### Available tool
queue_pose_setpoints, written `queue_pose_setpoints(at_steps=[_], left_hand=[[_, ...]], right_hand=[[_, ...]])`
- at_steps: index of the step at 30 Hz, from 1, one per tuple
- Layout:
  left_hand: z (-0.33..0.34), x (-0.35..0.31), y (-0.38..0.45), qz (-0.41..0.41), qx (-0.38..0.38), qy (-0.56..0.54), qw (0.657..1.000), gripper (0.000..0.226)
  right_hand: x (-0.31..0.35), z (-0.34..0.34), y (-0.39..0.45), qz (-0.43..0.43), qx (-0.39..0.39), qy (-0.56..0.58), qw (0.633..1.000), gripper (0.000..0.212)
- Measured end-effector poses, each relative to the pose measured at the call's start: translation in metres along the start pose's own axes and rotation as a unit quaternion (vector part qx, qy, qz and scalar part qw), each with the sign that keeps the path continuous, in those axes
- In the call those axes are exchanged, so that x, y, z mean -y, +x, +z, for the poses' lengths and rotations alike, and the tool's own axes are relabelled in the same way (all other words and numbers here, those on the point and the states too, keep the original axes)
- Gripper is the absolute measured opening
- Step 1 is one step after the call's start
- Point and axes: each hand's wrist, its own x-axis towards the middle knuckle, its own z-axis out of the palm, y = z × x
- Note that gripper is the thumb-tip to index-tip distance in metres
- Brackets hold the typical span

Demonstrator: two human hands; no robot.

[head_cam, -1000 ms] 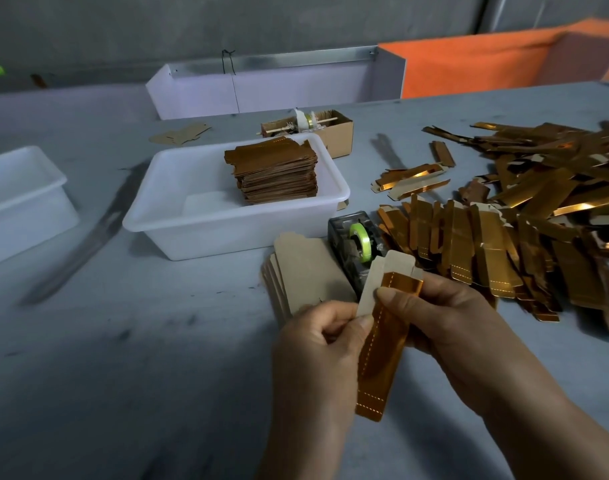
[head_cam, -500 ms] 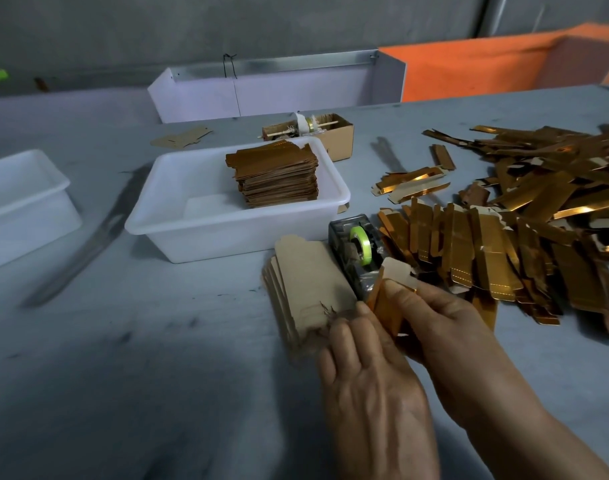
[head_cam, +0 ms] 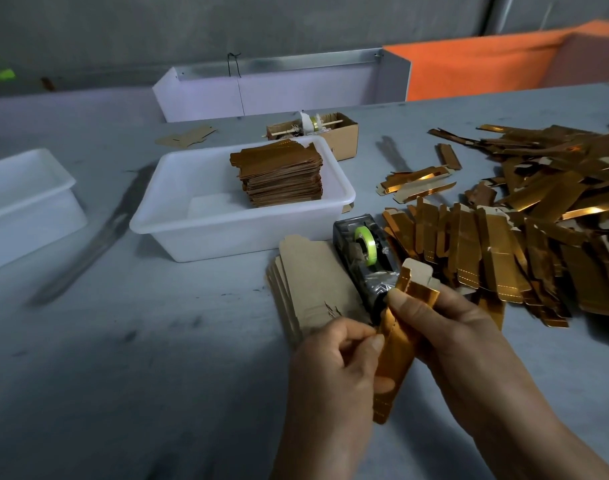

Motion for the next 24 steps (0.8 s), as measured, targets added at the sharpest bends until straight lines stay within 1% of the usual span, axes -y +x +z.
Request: queue_pose_setpoints(at_steps=[2,4,7,9,11,13,14,15,16,17,20,24], left_hand=[[0.000,0.002,0.000,-0.005,0.015,-0.009,1.000,0.010],[-0.001,0.002,0.000,-0.025,0.034,-0.039,0.998,0.009],[-0.004,-0.002,0.002,-0.055,0.098,-0.098,0.989,0.009],[-0.007,-0.005,0.003,-0.041,0.125,-0.142,0.981,0.012],[-0.008,-0.005,0.004,-0.010,0.091,-0.140,0.986,0.015],[-0.008,-0.002,0.007,-0.004,0.029,-0.147,0.989,0.018],[-0.009,0.001,0.010,-0.011,0.000,-0.160,0.987,0.019],[-0.011,0.003,0.012,-0.020,-0.027,-0.175,0.984,0.020],[-0.013,0.005,0.015,-0.028,-0.050,-0.186,0.981,0.019],[-0.014,0.008,0.018,-0.033,-0.064,-0.187,0.980,0.018],[-0.014,0.013,0.023,-0.038,-0.077,-0.184,0.979,0.015],[-0.009,0.014,0.027,-0.042,-0.075,-0.184,0.979,0.013]], right_hand=[[-0.002,0.000,-0.001,0.013,0.002,0.008,1.000,0.022],[-0.001,-0.001,0.000,0.019,-0.011,0.005,1.000,0.027],[0.006,-0.001,0.003,0.003,-0.030,-0.018,0.999,0.025],[0.012,0.000,0.006,-0.005,-0.021,-0.039,0.999,0.025],[0.019,-0.001,0.011,-0.007,0.001,-0.075,0.997,0.033],[0.026,-0.005,0.018,-0.030,-0.012,-0.107,0.994,0.039],[0.029,-0.010,0.024,-0.054,-0.036,-0.130,0.989,0.037],[0.030,-0.015,0.029,-0.076,-0.059,-0.159,0.983,0.030],[0.031,-0.020,0.034,-0.084,-0.070,-0.193,0.975,0.022],[0.029,-0.025,0.039,-0.078,-0.064,-0.227,0.969,0.017],[0.018,-0.029,0.051,-0.036,-0.025,-0.274,0.961,0.012],[0.013,-0.026,0.056,-0.029,-0.019,-0.269,0.962,0.011]])
